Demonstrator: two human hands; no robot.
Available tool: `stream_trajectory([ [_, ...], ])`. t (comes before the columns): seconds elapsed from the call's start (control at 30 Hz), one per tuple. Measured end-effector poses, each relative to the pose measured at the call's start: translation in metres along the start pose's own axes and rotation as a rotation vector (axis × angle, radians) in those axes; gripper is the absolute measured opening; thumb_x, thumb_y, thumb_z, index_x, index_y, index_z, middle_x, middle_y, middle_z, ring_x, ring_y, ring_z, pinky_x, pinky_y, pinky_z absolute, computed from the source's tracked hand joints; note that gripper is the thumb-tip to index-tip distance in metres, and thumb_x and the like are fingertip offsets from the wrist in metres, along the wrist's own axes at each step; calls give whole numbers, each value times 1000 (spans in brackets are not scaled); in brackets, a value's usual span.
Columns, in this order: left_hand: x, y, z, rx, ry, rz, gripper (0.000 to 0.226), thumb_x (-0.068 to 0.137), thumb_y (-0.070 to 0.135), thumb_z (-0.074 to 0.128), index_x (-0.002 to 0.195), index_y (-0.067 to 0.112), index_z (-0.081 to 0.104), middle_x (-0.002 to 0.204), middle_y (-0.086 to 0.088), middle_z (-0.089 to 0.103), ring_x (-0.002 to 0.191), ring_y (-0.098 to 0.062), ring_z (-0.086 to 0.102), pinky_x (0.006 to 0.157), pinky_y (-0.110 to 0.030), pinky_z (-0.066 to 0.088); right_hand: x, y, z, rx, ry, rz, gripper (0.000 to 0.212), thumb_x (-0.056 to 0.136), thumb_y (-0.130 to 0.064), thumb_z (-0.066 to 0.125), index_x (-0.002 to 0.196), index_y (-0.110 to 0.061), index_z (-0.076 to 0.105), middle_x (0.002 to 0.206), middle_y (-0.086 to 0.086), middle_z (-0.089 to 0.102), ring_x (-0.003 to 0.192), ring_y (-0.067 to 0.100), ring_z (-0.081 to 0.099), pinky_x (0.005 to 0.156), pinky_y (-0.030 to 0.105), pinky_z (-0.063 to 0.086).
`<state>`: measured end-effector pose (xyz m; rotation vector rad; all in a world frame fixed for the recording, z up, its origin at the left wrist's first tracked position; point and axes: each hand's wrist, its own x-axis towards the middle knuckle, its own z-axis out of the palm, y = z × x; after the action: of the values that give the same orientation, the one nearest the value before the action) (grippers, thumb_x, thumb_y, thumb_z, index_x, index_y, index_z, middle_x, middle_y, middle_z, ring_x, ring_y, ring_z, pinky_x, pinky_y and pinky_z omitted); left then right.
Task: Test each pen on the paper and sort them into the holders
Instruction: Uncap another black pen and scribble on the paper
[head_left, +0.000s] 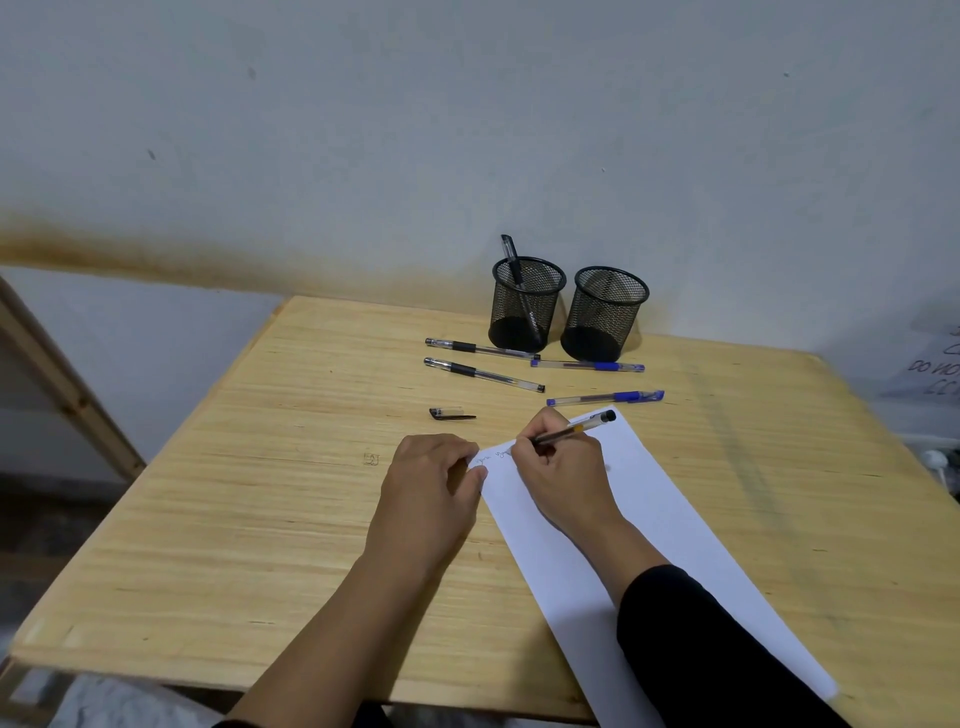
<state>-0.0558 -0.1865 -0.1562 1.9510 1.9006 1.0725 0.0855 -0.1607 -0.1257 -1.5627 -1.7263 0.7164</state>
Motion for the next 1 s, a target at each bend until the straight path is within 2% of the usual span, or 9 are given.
stream_trajectory([
  [0.47, 1, -1, 2, 13, -14, 15, 28, 85, 29, 59, 111, 22, 66, 113, 8, 66, 113, -8, 48, 88, -11, 25, -1, -1, 0, 23, 24, -20, 8, 91, -11, 50, 83, -14, 49, 62, -5, 51, 59, 7, 50, 50, 1, 38],
  [0.77, 0, -1, 0, 4, -25, 3, 27, 85, 28, 59, 110, 21, 67, 112, 8, 66, 113, -9, 49, 88, -11, 26, 1, 1, 1, 39, 26, 12, 6, 91, -12, 51, 86, -14, 52, 66, -4, 54, 63, 6, 52, 51, 6, 40],
  [0.83, 1, 2, -2, -24, -24, -14, 25, 84, 27, 60, 107, 21, 68, 110, 9, 66, 111, -8, 50, 86, -11, 27, 4, 3, 2, 127, 54, 79, 7, 90, -12, 52, 84, -15, 55, 70, 0, 58, 65, 9, 54, 55, 14, 41],
  [0.9, 4, 5, -9, -120, 23, -83, 19, 83, 26, 62, 100, 22, 69, 105, 9, 67, 107, -9, 53, 83, -12, 29, 6, 4, -1, 337, 100, 171, 12, 87, -12, 53, 78, -20, 55, 68, 3, 58, 61, 15, 52, 54, 26, 40],
  [1.0, 20, 0, -17, -169, 119, -150, 23, 85, 21, 61, 107, 19, 67, 114, 2, 66, 112, -16, 53, 90, -15, 28, 7, 0, -10, 623, 115, 270, 14, 89, -7, 53, 78, -17, 55, 64, 7, 54, 54, 15, 47, 44, 23, 35],
])
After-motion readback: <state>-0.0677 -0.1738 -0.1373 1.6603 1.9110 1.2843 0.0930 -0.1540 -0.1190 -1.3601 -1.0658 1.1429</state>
